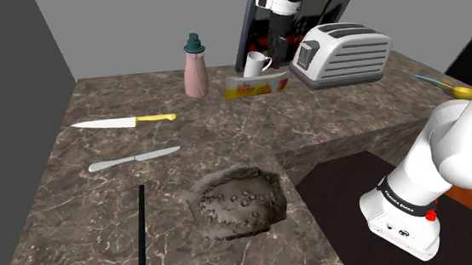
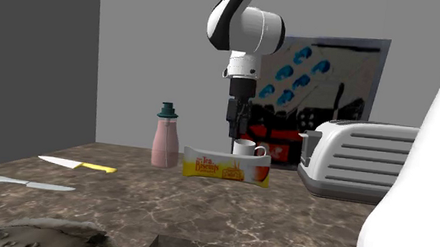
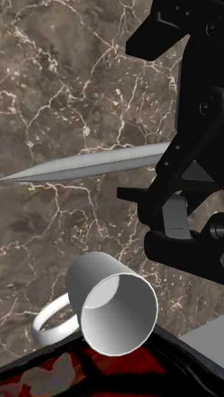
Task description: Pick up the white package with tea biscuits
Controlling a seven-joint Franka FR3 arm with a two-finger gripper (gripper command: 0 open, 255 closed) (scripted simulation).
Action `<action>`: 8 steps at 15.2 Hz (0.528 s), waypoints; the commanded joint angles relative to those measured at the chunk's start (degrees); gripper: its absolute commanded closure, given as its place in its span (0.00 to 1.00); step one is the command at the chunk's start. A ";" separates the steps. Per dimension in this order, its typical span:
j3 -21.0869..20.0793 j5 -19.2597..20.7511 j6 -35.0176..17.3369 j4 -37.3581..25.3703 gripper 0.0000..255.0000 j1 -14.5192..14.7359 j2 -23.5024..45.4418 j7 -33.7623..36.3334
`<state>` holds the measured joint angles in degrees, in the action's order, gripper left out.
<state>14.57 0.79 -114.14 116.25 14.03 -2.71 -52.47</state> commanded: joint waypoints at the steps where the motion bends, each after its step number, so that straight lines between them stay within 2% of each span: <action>1: -0.04 -1.62 -0.84 -2.88 0.00 0.44 4.28 -6.36; 4: -0.98 -3.30 -1.29 -6.47 0.00 0.85 9.02 -12.80; 8: -1.07 -3.62 -4.17 -4.56 0.00 0.76 10.03 -13.04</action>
<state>13.53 -2.72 -117.46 111.14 14.81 7.02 -65.28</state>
